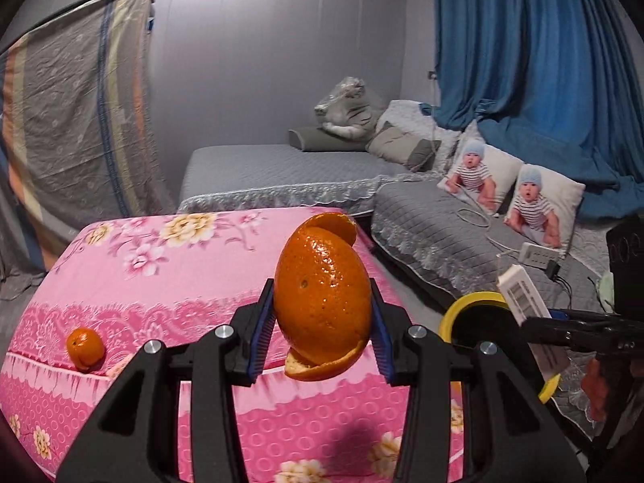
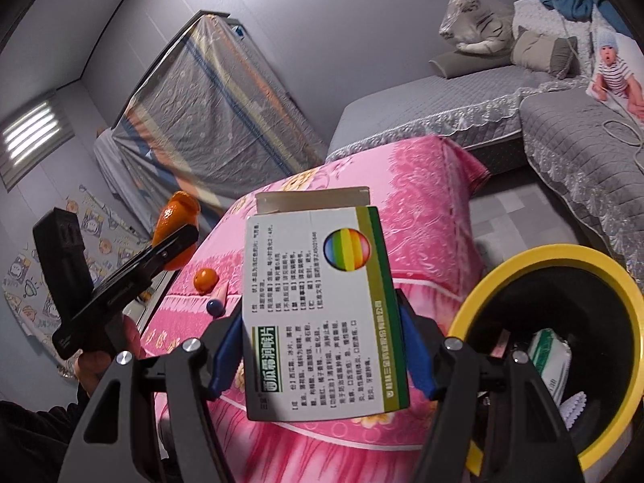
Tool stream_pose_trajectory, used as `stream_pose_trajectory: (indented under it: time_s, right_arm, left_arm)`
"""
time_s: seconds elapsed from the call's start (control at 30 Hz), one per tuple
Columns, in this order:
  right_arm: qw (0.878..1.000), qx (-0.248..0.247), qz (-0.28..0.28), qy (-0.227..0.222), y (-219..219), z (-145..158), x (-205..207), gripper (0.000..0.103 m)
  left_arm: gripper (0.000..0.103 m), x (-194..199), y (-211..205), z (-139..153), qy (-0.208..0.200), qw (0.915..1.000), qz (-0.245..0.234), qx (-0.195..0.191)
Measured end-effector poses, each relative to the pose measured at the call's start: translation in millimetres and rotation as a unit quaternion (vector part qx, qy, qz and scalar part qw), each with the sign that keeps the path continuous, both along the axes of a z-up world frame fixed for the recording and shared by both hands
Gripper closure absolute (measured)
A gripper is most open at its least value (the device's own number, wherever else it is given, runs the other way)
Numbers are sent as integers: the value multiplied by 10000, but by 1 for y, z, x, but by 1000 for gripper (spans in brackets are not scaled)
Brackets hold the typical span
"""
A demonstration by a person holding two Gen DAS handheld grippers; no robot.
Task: Collect trash
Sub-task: 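Carry the orange peel and medicine box over the bin with both tools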
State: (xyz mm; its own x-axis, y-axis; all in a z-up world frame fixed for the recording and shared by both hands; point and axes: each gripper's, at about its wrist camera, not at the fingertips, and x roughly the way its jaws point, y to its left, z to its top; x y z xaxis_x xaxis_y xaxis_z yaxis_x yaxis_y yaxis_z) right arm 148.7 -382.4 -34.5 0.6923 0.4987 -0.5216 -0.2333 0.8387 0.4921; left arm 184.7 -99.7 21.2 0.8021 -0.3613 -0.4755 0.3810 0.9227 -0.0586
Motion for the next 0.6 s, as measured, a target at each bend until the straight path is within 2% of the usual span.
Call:
stream_pose_trajectory:
  time_s: [0.6]
  right_arm:
    - [9928,61,-1194,-91,-89,-18,-27,39]
  left_arm:
    - [62,-20,-99,4,-282,9940,-1053,131]
